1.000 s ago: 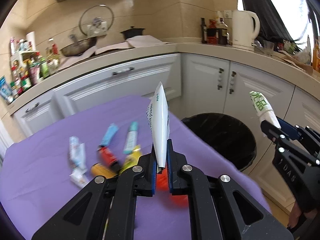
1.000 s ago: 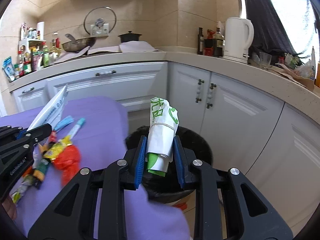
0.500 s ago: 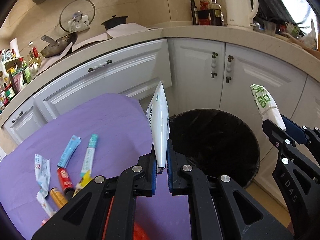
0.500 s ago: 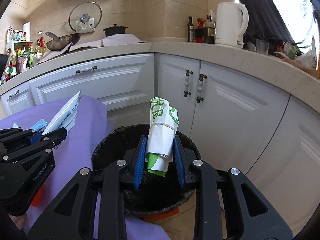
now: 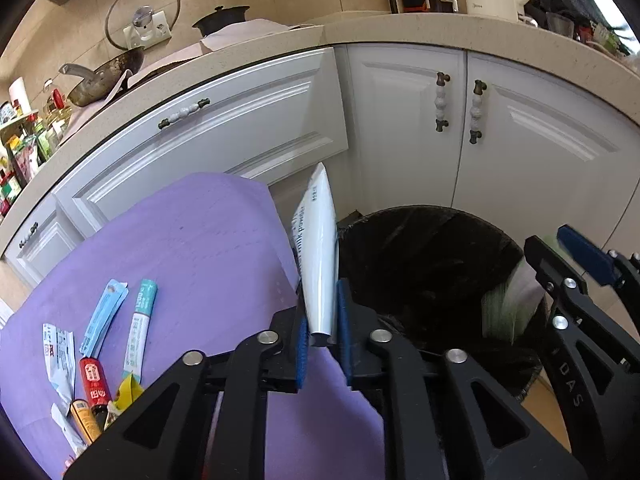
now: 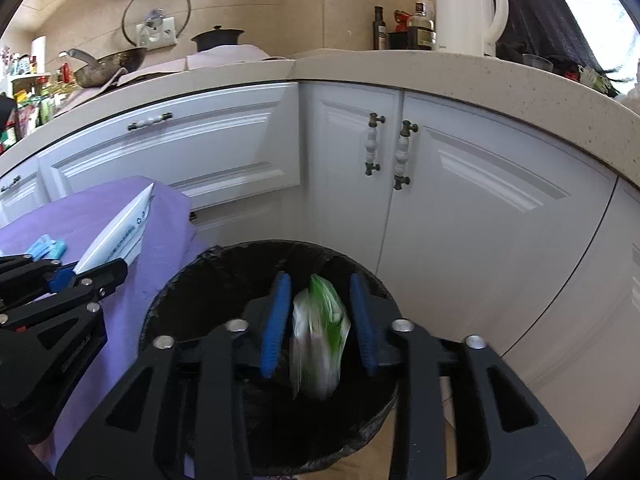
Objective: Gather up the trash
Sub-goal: 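Carry both items over the black bin and open both tools to drop them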
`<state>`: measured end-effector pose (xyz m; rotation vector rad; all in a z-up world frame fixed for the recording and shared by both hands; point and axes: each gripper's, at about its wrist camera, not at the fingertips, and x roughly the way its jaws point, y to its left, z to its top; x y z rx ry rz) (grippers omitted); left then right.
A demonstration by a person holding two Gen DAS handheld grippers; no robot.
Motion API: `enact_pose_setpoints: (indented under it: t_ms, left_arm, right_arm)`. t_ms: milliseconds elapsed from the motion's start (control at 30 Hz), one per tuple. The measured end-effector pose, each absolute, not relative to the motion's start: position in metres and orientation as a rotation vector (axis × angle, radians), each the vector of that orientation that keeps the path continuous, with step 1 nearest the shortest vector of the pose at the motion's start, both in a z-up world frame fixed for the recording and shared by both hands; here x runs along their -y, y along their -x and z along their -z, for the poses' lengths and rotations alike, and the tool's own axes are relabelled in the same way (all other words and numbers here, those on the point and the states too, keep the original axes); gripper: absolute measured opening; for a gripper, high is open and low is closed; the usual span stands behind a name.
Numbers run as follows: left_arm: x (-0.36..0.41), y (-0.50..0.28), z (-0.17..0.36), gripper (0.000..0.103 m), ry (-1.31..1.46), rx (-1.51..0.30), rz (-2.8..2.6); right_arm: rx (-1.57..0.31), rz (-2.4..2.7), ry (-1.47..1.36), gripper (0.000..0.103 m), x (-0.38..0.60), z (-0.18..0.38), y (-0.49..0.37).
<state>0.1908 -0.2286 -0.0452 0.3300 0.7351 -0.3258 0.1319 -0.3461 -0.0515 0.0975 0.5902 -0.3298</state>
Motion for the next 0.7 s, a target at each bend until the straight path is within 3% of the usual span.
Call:
enact_pose_setpoints:
  t_ms: [367,700]
  left_arm:
    - [0.221,-0.188,0.039,0.044,-0.295,-0.756,0.336]
    - [0.183,-0.151,0.014,0.059,-0.266,-0.708,0.318]
  right_arm:
    - [-0.585,0.368,-0.123,0.047,0.348,0.047,-0.119]
    - [-0.611,0.365,-0.130,0.055,0.319,0.040,-0.089]
